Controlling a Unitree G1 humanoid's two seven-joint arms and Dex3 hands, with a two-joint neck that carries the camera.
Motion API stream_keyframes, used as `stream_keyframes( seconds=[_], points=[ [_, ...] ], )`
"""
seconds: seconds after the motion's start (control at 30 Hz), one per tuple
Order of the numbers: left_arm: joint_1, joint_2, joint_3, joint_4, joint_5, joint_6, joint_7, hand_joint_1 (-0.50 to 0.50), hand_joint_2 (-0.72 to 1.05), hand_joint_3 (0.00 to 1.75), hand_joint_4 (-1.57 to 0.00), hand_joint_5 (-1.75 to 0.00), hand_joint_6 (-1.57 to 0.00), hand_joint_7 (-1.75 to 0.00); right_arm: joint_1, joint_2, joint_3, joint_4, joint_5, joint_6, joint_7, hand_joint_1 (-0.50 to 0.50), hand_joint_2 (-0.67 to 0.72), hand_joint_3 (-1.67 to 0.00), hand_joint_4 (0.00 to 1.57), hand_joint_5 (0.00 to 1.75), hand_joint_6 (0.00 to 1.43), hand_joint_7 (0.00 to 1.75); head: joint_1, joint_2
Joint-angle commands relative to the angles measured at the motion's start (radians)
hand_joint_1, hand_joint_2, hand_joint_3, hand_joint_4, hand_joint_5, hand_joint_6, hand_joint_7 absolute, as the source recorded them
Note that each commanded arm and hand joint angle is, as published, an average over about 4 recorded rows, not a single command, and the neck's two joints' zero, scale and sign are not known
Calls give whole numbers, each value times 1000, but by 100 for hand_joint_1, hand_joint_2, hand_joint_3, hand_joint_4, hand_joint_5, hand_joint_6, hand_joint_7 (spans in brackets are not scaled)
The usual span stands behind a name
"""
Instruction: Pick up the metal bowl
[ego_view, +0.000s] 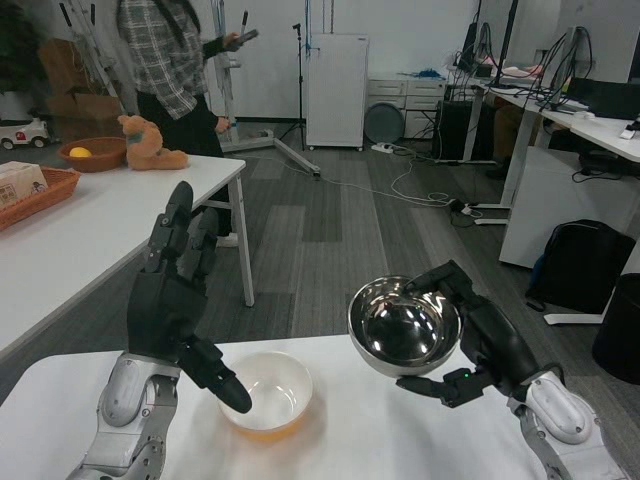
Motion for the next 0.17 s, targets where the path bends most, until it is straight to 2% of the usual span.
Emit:
stream_keyframes(
  seconds=[0.03, 0.17],
  points=[
    [1, 3, -2, -3, 7, 4, -1, -50, -64, 2, 0, 0, 0, 0, -21, -7, 18, -10, 9, 9, -10, -29, -48, -87, 157, 165, 137, 140, -15, -9],
    [1, 2, -5, -3, 7, 9, -9, -50, -64, 6, 0, 0, 0, 0, -27, 5, 41, -10, 13, 6, -16, -29, -48, -87, 157, 165, 137, 140, -42, -5]
  ],
)
